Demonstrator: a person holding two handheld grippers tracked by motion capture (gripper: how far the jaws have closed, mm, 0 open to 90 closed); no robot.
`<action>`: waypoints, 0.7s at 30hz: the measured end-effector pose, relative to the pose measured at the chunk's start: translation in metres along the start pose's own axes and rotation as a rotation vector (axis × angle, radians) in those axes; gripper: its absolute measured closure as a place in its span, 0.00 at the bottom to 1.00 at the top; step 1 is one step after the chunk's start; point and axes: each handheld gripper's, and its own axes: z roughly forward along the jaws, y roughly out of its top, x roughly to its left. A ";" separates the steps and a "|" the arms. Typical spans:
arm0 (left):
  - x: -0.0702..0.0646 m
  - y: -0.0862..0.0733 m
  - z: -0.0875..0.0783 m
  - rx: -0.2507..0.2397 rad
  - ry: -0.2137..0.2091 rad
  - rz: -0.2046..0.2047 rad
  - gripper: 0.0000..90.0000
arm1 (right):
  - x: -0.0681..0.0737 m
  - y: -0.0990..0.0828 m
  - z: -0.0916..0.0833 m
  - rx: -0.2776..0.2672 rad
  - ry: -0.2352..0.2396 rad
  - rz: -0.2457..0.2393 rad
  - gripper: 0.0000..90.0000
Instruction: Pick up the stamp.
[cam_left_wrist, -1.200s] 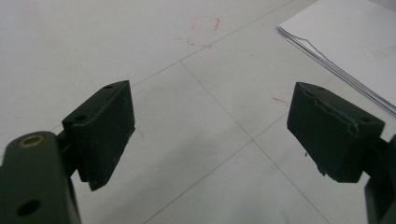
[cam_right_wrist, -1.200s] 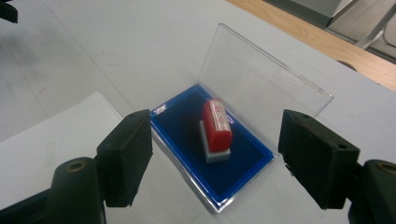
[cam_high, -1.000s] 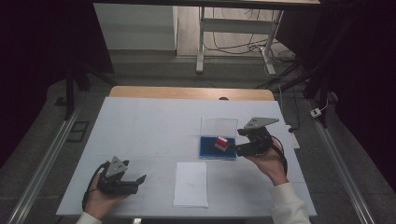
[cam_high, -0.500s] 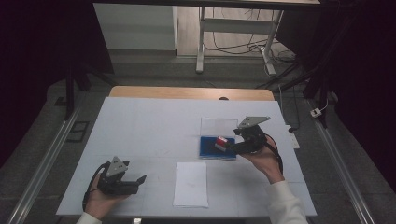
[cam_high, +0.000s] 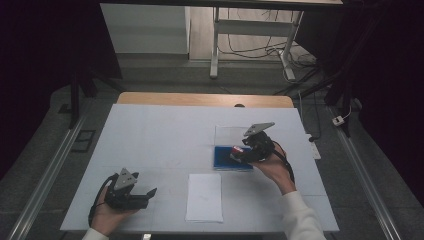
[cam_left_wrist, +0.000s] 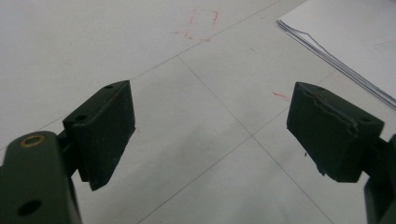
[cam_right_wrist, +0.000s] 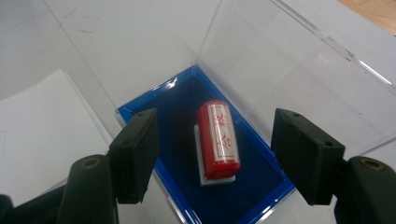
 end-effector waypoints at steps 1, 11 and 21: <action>0.000 0.000 0.000 0.000 0.000 -0.001 0.17 | 0.000 0.000 0.001 0.000 0.000 -0.002 0.36; 0.000 0.000 0.000 0.004 0.004 -0.001 0.17 | -0.004 -0.002 0.010 0.007 0.012 0.014 0.47; 0.001 -0.001 0.000 0.005 0.005 -0.001 0.17 | -0.004 -0.003 0.017 0.040 0.011 0.008 0.61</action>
